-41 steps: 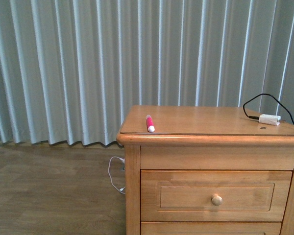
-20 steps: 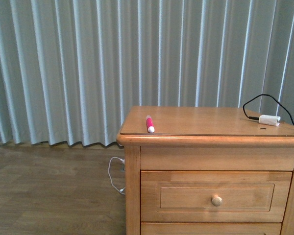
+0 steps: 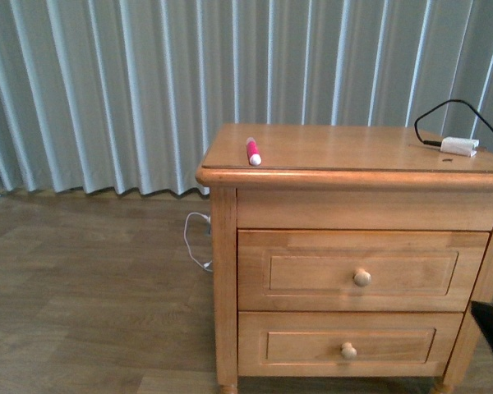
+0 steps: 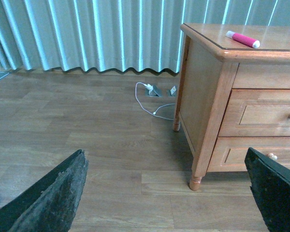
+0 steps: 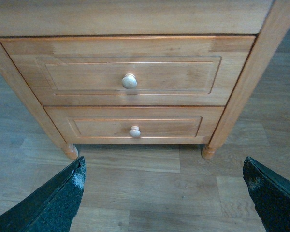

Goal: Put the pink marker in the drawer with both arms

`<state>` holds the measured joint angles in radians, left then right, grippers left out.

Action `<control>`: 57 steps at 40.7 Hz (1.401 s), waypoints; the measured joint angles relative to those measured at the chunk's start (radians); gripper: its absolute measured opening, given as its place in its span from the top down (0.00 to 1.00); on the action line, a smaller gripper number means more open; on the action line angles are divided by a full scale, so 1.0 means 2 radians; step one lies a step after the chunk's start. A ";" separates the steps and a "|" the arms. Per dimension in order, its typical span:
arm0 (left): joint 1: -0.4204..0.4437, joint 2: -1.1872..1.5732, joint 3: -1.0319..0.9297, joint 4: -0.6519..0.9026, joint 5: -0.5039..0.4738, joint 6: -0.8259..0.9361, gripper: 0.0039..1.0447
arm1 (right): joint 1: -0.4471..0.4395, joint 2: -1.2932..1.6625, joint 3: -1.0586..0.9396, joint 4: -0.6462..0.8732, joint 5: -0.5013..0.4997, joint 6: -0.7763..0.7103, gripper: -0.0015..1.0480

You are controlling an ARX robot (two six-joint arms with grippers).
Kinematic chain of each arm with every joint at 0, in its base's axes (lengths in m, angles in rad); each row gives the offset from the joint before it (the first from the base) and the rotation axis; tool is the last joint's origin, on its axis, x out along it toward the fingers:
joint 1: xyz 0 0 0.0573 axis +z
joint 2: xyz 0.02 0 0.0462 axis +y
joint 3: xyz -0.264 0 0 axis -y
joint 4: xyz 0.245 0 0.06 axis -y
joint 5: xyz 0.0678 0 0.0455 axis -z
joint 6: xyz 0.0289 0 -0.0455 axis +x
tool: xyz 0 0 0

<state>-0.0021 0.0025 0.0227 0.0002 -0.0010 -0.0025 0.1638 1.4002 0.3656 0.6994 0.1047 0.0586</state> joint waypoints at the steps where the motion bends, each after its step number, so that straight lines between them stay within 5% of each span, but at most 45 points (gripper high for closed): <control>1: 0.000 0.000 0.000 0.000 0.000 0.000 0.06 | 0.003 0.034 0.016 0.013 0.002 0.000 0.09; 10: 0.000 0.000 0.000 0.000 0.000 0.000 0.06 | 0.022 0.232 0.139 0.063 0.019 0.001 0.09; 26: 0.000 0.000 0.000 0.000 0.000 0.000 0.06 | 0.029 0.389 0.332 0.032 0.032 0.010 0.09; 57: 0.000 0.000 0.000 0.000 0.000 0.000 0.06 | 0.024 0.481 0.470 -0.026 0.024 0.000 0.09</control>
<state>-0.0021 0.0025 0.0227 0.0002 -0.0006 -0.0021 0.2111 2.3619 1.3056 0.6472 0.1532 0.0593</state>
